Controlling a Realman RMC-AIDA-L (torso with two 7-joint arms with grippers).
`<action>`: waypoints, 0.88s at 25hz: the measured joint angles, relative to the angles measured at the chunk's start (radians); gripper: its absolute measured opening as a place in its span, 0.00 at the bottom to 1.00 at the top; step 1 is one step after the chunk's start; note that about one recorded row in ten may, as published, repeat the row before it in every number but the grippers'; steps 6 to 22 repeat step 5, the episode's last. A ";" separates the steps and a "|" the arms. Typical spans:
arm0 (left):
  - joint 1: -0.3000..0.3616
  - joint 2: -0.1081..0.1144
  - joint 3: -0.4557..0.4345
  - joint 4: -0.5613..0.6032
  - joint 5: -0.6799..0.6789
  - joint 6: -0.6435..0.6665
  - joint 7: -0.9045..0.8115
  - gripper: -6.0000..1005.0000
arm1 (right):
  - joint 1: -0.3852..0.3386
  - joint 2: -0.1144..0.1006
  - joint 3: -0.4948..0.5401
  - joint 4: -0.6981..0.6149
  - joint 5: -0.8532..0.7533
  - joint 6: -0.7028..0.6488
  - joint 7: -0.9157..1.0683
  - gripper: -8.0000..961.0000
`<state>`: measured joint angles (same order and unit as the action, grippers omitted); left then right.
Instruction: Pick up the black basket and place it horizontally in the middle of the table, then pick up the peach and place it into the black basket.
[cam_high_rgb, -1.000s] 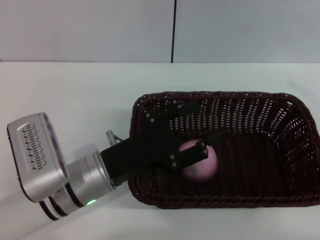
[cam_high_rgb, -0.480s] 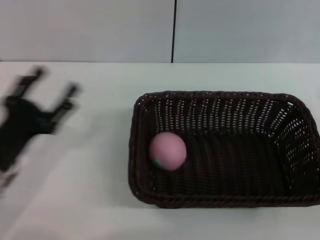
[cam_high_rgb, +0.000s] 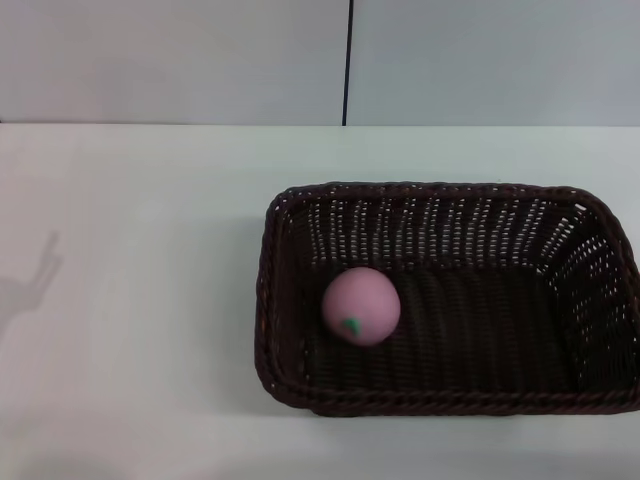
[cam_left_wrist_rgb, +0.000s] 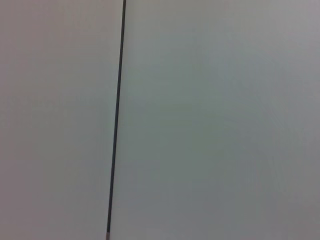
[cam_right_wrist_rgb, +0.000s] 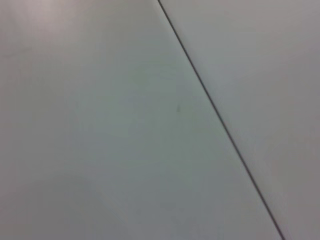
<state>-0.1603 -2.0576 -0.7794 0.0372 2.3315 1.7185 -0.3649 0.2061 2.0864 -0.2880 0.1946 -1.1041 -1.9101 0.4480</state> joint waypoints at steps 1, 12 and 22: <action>0.001 -0.001 -0.001 0.000 0.000 0.000 0.003 0.81 | 0.003 0.000 0.002 0.002 0.000 0.007 -0.007 0.71; 0.012 -0.006 -0.014 -0.011 -0.001 0.006 0.032 0.81 | 0.034 -0.002 0.029 0.000 0.000 0.058 -0.009 0.71; 0.012 -0.006 -0.014 -0.011 -0.001 0.006 0.032 0.81 | 0.034 -0.002 0.029 0.000 0.000 0.058 -0.009 0.71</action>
